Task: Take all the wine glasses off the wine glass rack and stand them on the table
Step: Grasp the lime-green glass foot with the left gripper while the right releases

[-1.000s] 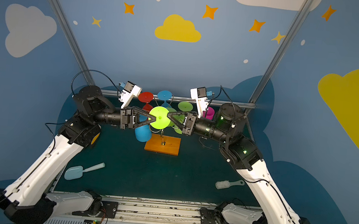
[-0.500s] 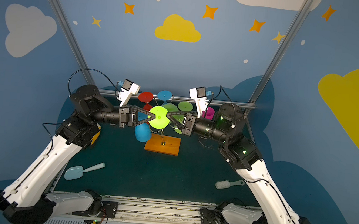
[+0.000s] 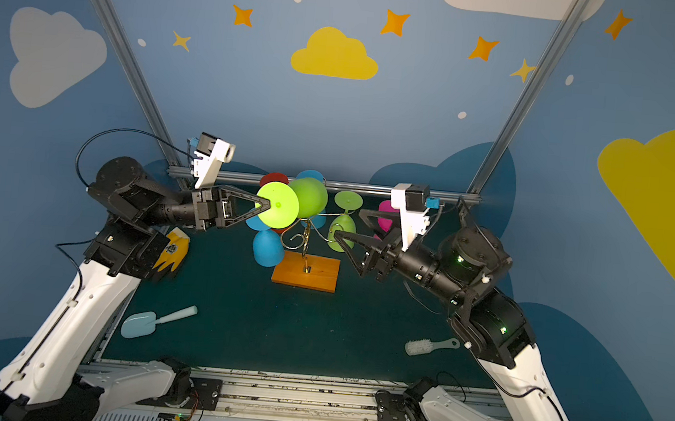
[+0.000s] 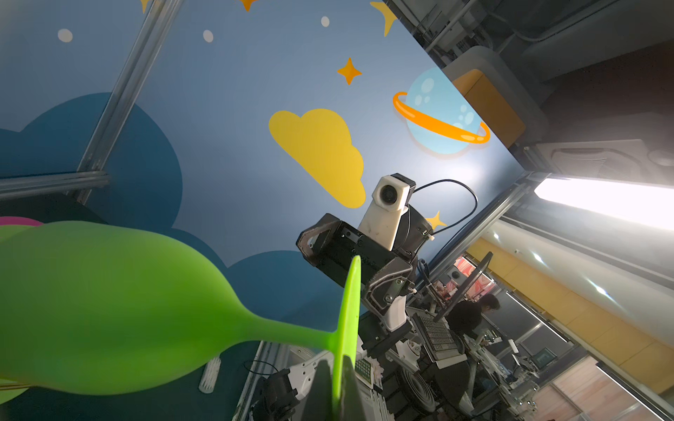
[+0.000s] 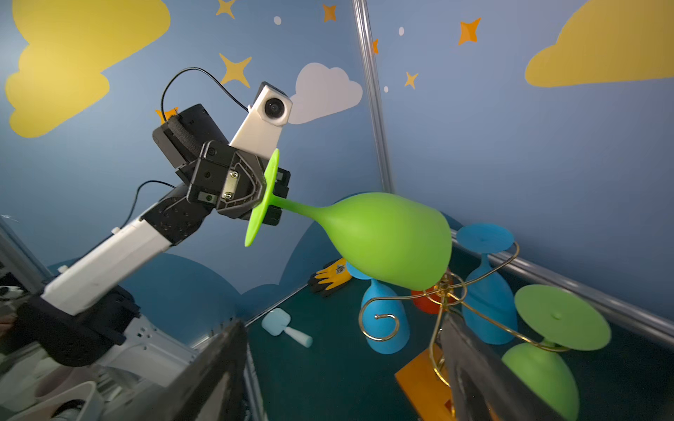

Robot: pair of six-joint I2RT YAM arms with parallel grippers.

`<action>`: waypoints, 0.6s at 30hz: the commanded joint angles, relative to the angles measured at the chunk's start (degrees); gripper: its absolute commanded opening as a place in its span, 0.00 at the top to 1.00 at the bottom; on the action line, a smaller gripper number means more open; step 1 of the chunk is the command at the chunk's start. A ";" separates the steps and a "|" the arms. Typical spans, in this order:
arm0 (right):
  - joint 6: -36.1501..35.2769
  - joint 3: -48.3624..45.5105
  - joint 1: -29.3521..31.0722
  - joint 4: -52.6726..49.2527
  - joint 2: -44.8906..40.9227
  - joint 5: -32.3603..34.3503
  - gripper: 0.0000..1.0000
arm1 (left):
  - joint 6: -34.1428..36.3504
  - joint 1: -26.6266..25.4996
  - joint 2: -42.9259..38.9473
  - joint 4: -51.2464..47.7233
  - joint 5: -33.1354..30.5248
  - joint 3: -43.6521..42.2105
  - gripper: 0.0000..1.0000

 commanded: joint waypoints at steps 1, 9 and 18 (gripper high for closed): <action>-13.56 -3.67 -0.38 6.25 0.60 4.56 0.16 | -2.54 0.76 -0.85 3.48 2.54 -0.17 0.97; -31.77 -8.22 -0.40 15.47 4.02 0.20 0.13 | -3.71 1.37 -0.67 3.80 2.09 -1.17 0.97; -37.14 -6.65 -0.40 17.90 9.04 -6.11 0.10 | -4.28 1.91 -0.50 3.74 1.51 -1.87 0.97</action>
